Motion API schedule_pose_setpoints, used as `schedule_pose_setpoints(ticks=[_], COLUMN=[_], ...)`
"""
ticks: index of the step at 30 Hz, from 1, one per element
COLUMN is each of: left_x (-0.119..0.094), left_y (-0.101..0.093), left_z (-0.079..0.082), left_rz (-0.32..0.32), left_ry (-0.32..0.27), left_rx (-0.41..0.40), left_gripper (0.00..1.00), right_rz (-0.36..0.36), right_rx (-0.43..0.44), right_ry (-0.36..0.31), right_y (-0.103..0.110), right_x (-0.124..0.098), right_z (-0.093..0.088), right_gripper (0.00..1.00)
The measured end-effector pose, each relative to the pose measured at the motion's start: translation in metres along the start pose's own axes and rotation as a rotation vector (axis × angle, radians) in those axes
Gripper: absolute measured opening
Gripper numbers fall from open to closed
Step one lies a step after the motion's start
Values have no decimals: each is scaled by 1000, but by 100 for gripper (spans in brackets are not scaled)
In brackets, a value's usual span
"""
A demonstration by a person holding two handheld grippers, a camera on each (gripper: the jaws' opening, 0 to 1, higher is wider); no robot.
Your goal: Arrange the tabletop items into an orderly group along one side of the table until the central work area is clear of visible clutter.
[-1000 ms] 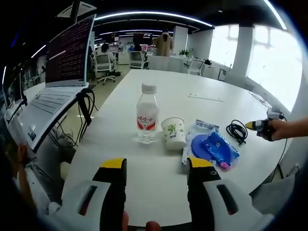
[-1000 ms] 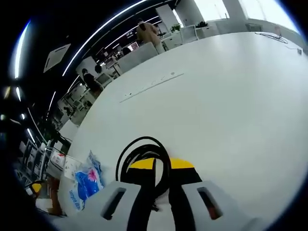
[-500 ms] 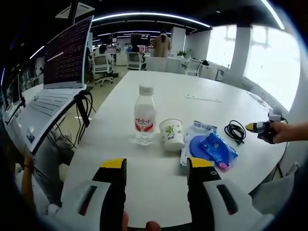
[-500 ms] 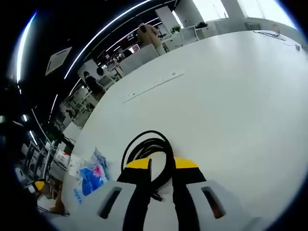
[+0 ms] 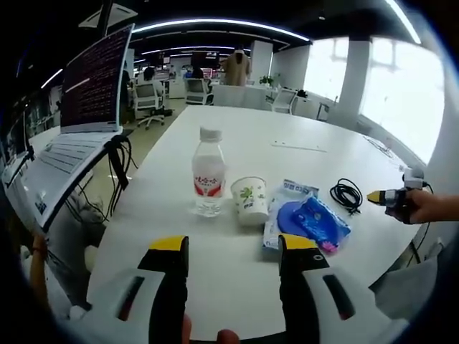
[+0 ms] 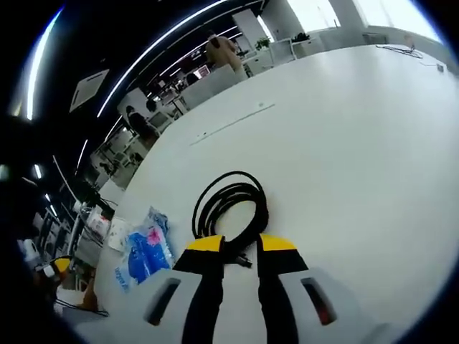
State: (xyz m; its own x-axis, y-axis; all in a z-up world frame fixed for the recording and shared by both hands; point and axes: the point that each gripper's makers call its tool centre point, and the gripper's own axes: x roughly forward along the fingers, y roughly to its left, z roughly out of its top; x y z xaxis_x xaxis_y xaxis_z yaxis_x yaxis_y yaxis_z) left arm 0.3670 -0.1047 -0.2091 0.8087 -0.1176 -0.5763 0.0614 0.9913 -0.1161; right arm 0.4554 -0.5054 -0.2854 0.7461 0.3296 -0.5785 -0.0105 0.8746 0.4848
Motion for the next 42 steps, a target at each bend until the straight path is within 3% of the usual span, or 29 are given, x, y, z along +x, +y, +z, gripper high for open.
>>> schedule_pose_setpoints(ticks=[5, 12, 18, 30, 42], left_x=[1, 3, 4, 6, 9], left_y=[-4, -8, -9, -11, -13], left_z=[-1, -3, -4, -7, -7], left_rz=[-11, -23, -30, -39, -43], left_ry=[1, 5, 6, 9, 10], left_rx=[7, 6, 8, 0, -1], left_gripper=[50, 50, 50, 50, 50], right_rz=[8, 42, 68, 138, 164], right_rx=[21, 22, 23, -2, -4], right_ry=[6, 31, 50, 68, 115], right_y=[4, 26, 38, 67, 77], right_x=[-5, -13, -17, -24, -20], right_z=[-17, -49, -64, -70, -84], right_gripper=[16, 17, 18, 21, 24])
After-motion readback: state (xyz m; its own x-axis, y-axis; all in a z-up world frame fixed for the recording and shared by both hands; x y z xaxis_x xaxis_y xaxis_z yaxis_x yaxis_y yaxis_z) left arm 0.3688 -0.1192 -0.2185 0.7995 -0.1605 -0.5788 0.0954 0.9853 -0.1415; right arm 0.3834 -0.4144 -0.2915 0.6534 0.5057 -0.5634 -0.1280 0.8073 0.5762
